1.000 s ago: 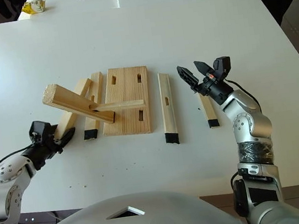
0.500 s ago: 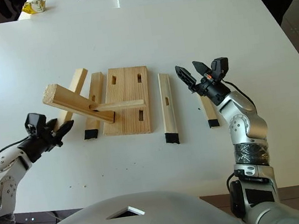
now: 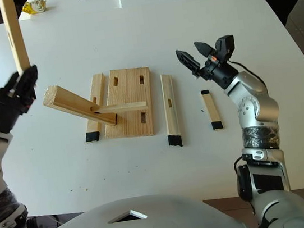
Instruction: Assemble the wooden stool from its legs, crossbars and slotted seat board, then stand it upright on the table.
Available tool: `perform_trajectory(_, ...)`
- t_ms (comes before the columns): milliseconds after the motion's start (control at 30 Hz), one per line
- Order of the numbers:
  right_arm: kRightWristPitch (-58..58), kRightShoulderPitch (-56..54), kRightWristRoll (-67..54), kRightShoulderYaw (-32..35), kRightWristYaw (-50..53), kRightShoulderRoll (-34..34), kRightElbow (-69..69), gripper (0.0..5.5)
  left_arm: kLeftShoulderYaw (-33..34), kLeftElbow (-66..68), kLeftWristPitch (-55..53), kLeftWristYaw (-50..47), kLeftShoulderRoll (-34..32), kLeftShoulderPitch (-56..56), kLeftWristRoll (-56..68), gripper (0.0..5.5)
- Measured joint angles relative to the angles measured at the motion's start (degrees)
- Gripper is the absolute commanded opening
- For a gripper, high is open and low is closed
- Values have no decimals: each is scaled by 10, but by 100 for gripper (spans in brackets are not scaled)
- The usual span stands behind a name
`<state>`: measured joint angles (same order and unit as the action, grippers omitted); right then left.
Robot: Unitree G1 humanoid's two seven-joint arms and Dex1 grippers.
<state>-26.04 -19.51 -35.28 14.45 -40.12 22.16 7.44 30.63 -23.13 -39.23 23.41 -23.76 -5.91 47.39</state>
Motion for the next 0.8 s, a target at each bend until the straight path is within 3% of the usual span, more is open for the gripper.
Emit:
perform_trajectory(200, -114, -120, -114, 14, 15, 0, -78, 458, -6, -17, 40, 90, -94, -111, 35, 217)
perform_trajectory(367, -196, -174, -199, -18, -28, 9, -157, 458, -43, -14, 46, 183, -158, -201, 66, 217)
perform_trajectory(800, -219, -269, -246, -55, -137, 29, -147, 458, -152, 30, 53, 311, -165, -253, 71, 217)
